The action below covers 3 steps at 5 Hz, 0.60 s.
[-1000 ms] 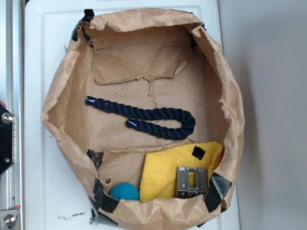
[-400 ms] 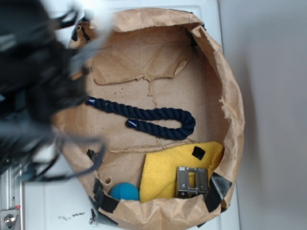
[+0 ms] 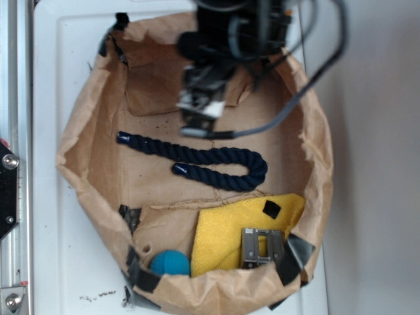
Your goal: Grab the blue rope.
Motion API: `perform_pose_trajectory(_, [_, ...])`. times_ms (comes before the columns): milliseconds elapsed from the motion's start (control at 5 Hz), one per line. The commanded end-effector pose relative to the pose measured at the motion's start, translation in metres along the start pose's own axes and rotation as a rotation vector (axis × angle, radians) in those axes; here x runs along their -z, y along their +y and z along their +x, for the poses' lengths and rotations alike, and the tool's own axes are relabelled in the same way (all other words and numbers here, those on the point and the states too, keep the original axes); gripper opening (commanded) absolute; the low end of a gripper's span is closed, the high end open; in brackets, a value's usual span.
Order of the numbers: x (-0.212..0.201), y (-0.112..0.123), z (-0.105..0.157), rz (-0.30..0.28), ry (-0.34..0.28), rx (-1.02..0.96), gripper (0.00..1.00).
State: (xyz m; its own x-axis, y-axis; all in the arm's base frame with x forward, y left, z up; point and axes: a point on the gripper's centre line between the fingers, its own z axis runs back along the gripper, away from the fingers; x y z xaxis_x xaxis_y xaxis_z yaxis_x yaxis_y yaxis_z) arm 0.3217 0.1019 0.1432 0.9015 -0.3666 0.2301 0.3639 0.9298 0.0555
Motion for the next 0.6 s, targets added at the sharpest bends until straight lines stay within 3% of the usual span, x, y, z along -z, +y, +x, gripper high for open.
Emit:
perform_pose_trajectory(0, [0.006,-0.03,0.086,0.039,-0.032,0.188,1.0])
perform_pose_trajectory(400, [-0.061,-0.078,0.025,0.023,-0.155,0.352,1.0])
